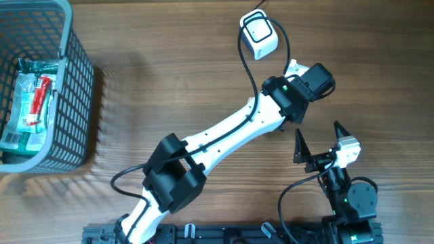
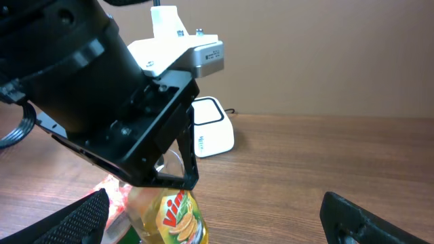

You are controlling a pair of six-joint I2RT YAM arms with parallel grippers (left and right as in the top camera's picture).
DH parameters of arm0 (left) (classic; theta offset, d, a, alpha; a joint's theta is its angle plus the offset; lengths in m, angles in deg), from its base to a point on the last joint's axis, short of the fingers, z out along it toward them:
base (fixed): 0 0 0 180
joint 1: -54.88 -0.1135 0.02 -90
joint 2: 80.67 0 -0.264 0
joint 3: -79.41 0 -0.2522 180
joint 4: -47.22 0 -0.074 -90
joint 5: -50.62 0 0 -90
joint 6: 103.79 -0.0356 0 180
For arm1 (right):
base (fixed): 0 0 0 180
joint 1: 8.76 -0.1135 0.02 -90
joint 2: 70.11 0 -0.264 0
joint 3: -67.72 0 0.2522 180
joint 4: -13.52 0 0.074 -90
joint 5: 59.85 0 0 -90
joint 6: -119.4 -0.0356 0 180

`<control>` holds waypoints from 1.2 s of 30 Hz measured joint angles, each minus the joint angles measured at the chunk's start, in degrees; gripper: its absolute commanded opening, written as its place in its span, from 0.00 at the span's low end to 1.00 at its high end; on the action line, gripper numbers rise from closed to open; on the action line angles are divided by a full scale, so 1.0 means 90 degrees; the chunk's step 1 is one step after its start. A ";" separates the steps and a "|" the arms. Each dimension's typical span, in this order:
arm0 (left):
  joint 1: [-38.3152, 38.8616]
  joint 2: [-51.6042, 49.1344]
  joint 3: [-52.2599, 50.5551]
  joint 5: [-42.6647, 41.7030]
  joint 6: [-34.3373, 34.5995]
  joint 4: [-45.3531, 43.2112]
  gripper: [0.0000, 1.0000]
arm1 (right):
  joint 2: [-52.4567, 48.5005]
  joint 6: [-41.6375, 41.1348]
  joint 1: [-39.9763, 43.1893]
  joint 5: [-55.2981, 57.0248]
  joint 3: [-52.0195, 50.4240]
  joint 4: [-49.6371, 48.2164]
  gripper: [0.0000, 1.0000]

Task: Scan the item barcode
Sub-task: 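Hold the yellow soap bottle under the scanner window, then lower the soap bottle beside the Kleenex pack and open the left gripper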

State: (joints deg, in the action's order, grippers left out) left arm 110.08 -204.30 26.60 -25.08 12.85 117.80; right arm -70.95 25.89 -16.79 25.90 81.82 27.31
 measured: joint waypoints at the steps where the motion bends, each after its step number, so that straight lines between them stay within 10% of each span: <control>1: 0.0005 -0.0017 0.0000 0.0000 0.0000 0.0000 0.07 | 0.0000 0.0000 0.0000 0.0000 0.0000 0.0000 1.00; 18: 0.0070 -0.0216 0.0000 0.0000 -0.0070 -0.0005 0.58 | 0.0000 -0.0002 0.0000 -0.0002 0.0000 0.0000 1.00; 36: 0.0056 -0.0177 0.0189 0.0024 -0.0488 -0.0364 0.68 | 0.0000 0.0000 0.0000 0.0000 0.0000 -0.0002 1.00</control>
State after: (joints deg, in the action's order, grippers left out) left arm 110.59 -205.90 28.30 -24.86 8.45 114.52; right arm -70.95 25.89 -16.79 25.90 81.82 27.29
